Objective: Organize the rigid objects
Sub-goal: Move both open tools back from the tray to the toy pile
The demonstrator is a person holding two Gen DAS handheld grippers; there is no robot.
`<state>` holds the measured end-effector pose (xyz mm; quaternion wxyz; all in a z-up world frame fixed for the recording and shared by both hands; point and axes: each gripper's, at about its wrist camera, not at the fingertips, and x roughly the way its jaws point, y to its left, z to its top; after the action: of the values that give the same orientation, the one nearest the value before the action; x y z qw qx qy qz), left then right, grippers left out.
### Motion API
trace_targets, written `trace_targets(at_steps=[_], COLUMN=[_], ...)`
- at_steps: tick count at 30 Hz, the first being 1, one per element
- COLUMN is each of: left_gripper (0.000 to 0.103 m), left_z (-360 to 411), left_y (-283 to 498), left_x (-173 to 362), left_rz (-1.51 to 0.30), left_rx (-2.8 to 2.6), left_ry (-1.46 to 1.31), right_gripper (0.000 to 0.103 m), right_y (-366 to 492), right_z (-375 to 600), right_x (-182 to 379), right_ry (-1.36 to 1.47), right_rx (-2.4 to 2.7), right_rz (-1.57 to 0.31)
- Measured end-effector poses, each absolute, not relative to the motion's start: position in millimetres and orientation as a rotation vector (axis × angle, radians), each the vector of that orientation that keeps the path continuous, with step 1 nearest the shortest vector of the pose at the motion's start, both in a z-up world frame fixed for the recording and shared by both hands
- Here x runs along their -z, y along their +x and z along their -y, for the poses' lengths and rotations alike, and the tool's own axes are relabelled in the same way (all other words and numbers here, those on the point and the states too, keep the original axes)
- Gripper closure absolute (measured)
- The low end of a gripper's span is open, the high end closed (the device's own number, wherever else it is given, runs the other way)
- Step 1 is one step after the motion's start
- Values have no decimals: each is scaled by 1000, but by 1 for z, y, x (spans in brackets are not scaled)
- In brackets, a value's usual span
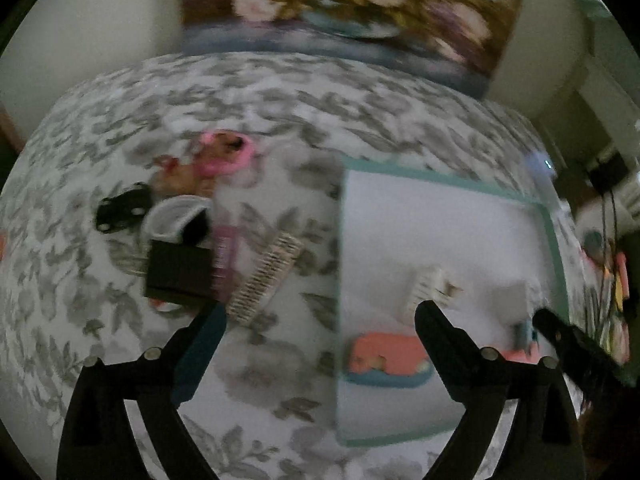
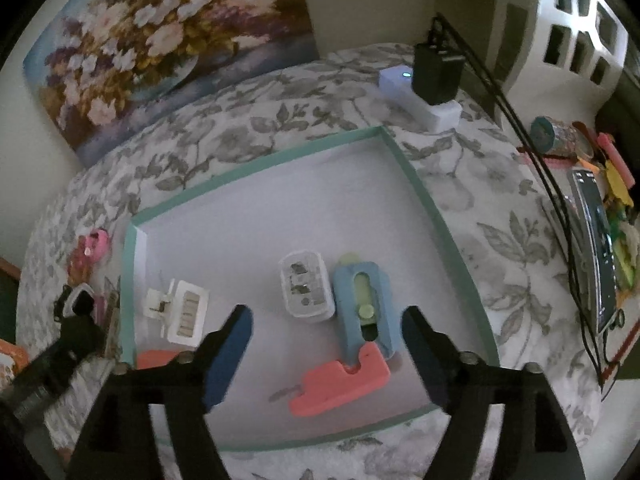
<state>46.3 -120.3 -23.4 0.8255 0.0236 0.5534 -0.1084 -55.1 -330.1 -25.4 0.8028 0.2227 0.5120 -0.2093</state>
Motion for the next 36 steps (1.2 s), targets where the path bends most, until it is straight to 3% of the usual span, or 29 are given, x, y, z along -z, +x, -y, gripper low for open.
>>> trace_targets(at_steps=[4,28,36], left_gripper=[7,0,0], left_z=[96,-13,-43], left_y=[56,85,96], left_x=[20,-13,-10], left_rz=[-1165,-1003,-1042], left_rx=[160,-78,-74], left_ry=[-4,-103,-128], right_gripper=[0,0,0], right_y=[-51,-30,-11], right_z=[321,280,245], right_x=[26,6,-15], right_ry=[459,442,433], right_rx=[420,341,225], right_rz=[-1095,-956,-892])
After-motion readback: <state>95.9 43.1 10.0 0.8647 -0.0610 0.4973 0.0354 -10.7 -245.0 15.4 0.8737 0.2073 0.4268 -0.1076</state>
